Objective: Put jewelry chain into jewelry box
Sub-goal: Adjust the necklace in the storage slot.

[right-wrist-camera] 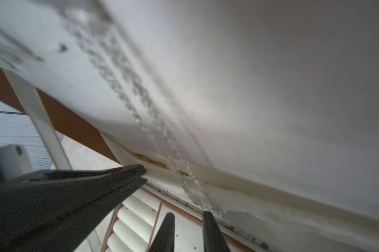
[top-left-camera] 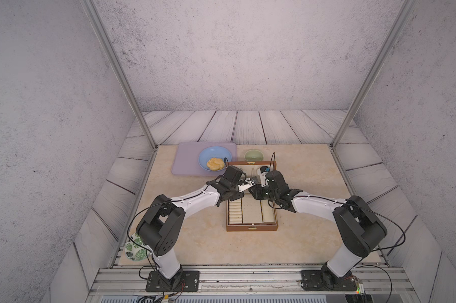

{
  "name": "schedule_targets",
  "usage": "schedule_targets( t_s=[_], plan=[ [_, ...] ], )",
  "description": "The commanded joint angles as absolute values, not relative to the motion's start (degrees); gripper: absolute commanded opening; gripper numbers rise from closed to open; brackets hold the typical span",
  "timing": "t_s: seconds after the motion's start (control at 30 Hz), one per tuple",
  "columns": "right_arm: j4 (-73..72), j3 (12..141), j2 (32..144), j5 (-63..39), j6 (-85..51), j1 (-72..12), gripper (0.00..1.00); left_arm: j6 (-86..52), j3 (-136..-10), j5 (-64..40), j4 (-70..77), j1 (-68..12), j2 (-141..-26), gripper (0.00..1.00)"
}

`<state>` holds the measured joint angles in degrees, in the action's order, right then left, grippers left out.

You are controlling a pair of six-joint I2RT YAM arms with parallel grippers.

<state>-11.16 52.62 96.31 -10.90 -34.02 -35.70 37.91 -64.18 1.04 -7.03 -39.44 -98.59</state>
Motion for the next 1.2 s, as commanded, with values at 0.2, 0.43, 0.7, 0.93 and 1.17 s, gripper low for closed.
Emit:
schedule_targets(
  t_s=[0.2,0.43,0.7,0.93,1.17],
  plan=[
    [-13.0,54.1,98.4,-8.5,-34.9,-35.9,0.26,36.2,-62.9,-1.6,-5.7,-40.0,-95.4,0.00],
    [-13.4,54.7,99.7,-8.8,-34.9,-35.8,0.14,36.0,-63.0,-2.0,-5.8,-40.1,-95.4,0.00],
    [-14.9,53.3,97.3,-9.5,-34.7,-35.8,0.00,36.2,-62.9,-2.2,-5.9,-40.1,-95.3,0.00],
    [-18.8,49.7,92.2,-9.9,-34.9,-35.8,0.00,36.3,-62.8,-2.8,-5.8,-40.1,-94.9,0.00],
    [-18.1,50.8,91.8,-10.1,-34.3,-35.8,0.00,35.8,-62.1,-3.8,-5.8,-40.1,-94.0,0.00]
  ],
)
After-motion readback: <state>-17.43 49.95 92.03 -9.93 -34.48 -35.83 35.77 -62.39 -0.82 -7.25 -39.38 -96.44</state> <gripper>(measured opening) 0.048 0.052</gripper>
